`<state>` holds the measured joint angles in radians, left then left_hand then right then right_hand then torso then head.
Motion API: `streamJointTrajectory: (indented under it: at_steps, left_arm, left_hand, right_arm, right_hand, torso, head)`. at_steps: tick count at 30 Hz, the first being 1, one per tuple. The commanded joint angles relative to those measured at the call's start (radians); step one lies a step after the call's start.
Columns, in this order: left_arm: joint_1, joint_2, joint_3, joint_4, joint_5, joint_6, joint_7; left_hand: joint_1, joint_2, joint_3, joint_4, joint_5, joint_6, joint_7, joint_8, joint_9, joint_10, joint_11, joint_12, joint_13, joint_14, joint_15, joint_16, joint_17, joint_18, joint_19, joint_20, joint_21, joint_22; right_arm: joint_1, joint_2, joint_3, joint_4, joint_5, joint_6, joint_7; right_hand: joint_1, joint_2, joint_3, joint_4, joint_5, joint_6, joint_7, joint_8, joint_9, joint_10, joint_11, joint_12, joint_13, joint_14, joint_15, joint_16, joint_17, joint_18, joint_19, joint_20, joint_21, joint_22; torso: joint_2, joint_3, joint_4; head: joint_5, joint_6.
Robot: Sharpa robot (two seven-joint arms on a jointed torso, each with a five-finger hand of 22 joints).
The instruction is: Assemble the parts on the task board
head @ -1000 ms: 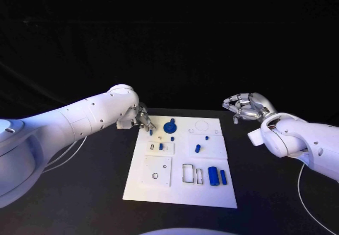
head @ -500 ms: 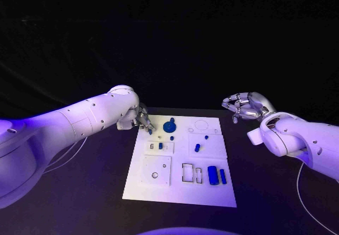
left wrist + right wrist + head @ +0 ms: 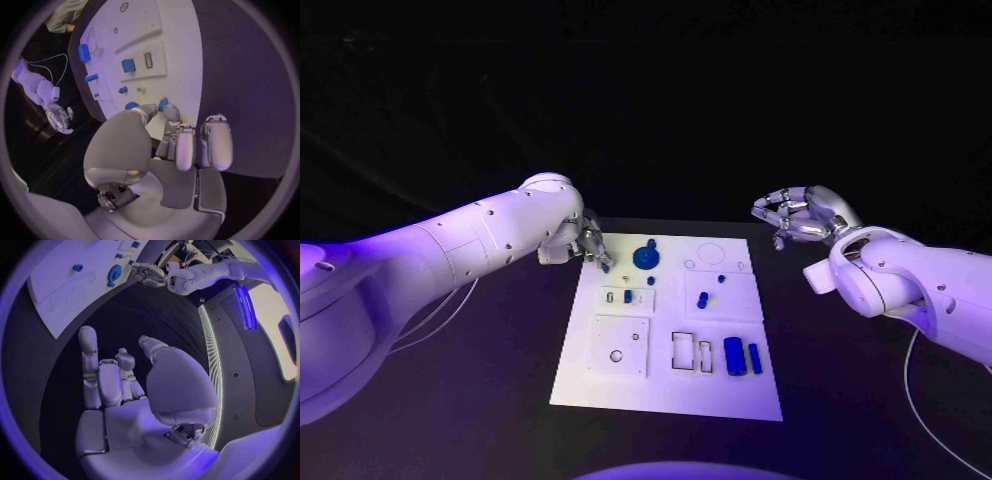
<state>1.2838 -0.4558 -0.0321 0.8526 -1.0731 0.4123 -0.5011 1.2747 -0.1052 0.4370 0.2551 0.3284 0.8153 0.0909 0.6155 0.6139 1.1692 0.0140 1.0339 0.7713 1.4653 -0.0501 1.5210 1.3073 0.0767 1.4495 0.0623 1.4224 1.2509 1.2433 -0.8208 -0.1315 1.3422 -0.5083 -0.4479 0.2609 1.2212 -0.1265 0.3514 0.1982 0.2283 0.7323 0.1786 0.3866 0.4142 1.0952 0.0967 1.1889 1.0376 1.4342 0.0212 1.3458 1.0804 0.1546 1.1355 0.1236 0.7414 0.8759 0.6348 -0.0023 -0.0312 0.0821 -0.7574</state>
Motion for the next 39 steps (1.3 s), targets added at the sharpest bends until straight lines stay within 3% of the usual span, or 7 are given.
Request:
streamJointTrajectory:
  at_steps: [1,3,7,11,15,29,39]
  left_arm:
    - [0.0,0.002,0.0,0.001,0.021,-0.023,0.018]
    - [0.0,0.001,0.0,0.001,0.035,-0.036,0.021]
    - [0.0,-0.002,0.0,0.003,0.067,-0.059,0.026]
    - [0.0,-0.009,0.001,0.011,0.093,-0.073,0.026]
    - [0.0,-0.03,0.003,0.04,0.119,-0.09,0.023]
    - [-0.002,-0.164,0.005,0.255,0.164,-0.186,0.017]
    - [-0.031,-0.234,0.004,0.376,0.117,-0.252,0.028]
  left_hand:
    - [0.043,0.013,0.059,-0.033,0.002,-0.002,-0.009,0.03,0.028,0.012,-0.009,0.007,0.006,0.078,-0.009,0.003,0.156,-0.013,0.0,-0.012,0.005,0.002]
    - [0.049,0.006,0.15,-0.067,0.002,-0.016,-0.012,0.081,0.078,0.034,-0.014,0.022,0.026,0.078,-0.014,0.003,0.156,-0.013,0.001,-0.018,0.004,0.002]
    - [0.018,-0.005,0.23,-0.09,0.001,-0.03,-0.015,0.116,0.118,0.05,-0.014,0.036,0.041,0.077,-0.016,0.0,0.15,-0.014,0.001,-0.018,0.004,0.004]
    - [0.007,-0.01,0.254,-0.101,0.001,-0.033,-0.016,0.126,0.129,0.055,-0.017,0.042,0.047,0.076,-0.016,-0.002,0.146,-0.014,0.001,-0.019,0.004,0.004]
    - [-0.004,-0.015,0.279,-0.113,0.002,-0.033,-0.018,0.137,0.139,0.06,-0.019,0.048,0.054,0.075,-0.017,-0.004,0.141,-0.014,0.002,-0.02,0.003,0.004]
    - [-0.039,-0.039,0.346,-0.146,0.009,-0.024,-0.024,0.157,0.158,0.085,-0.025,0.076,0.086,0.075,-0.023,-0.005,0.138,-0.015,0.006,-0.025,0.006,0.011]
    - [-0.068,-0.064,0.396,-0.171,0.025,-0.008,-0.03,0.167,0.165,0.114,-0.032,0.101,0.118,0.078,-0.028,0.001,0.148,-0.018,0.013,-0.03,0.014,0.029]
  right_arm:
    - [-0.001,0.002,0.0,0.0,-0.009,0.011,0.008]
    - [-0.001,0.002,0.0,-0.001,-0.009,0.012,0.008]
    - [-0.001,0.003,0.0,-0.002,-0.009,0.013,0.008]
    - [-0.001,0.003,0.0,-0.002,-0.009,0.013,0.008]
    - [-0.001,0.002,0.0,-0.002,-0.009,0.013,0.007]
    - [-0.002,-0.006,-0.001,0.0,-0.009,0.013,0.006]
    - [-0.005,-0.012,-0.001,0.003,-0.016,0.011,0.008]
  right_hand:
    - [-0.002,0.004,0.0,0.005,0.004,-0.008,0.002,0.006,0.001,-0.001,-0.001,0.007,0.001,-0.005,-0.003,-0.005,0.0,0.017,-0.003,-0.001,-0.006,0.001]
    - [-0.002,0.004,0.0,0.005,0.004,-0.008,0.002,0.006,0.001,-0.001,-0.001,0.007,0.001,-0.005,-0.003,-0.005,0.0,0.017,-0.003,-0.001,-0.006,0.001]
    - [-0.002,0.004,0.0,0.005,0.004,-0.008,0.002,0.006,0.001,-0.001,-0.001,0.007,0.001,-0.005,-0.003,-0.005,0.0,0.017,-0.003,-0.001,-0.006,0.001]
    - [-0.002,0.005,-0.001,0.006,0.005,-0.008,0.002,0.007,0.001,-0.001,-0.001,0.007,0.0,-0.004,-0.003,-0.005,0.0,0.017,-0.003,-0.001,-0.007,0.0]
    - [-0.002,0.005,-0.001,0.006,0.005,-0.008,0.002,0.007,0.001,-0.001,-0.001,0.007,0.0,-0.004,-0.003,-0.005,0.0,0.017,-0.003,-0.001,-0.007,0.0]
    - [-0.002,0.005,-0.001,0.007,0.006,-0.008,0.001,0.008,0.001,-0.001,-0.001,0.007,0.0,-0.004,-0.003,-0.005,0.0,0.017,-0.003,-0.001,-0.008,0.0]
    - [-0.002,0.005,-0.001,0.007,0.006,-0.008,0.001,0.008,0.001,-0.001,-0.001,0.007,0.0,-0.004,-0.003,-0.005,0.0,0.017,-0.003,-0.001,-0.008,0.0]
  torso:
    - [0.0,0.0,-0.0001]
    - [0.0,0.0005,-0.0008]
    - [-0.001,0.0012,-0.0009]
    - [-0.001,0.0009,0.0006]
    - [-0.001,0.0011,0.0015]
    - [-0.008,0.0026,0.0112]
    - [-0.013,0.0021,0.0149]
  head:
    - [0.0,-0.003]
    - [0.001,-0.001]
    - [0.002,-0.002]
    - [0.0,-0.004]
    - [-0.001,0.003]
    - [-0.004,-0.006]
    - [-0.005,-0.006]
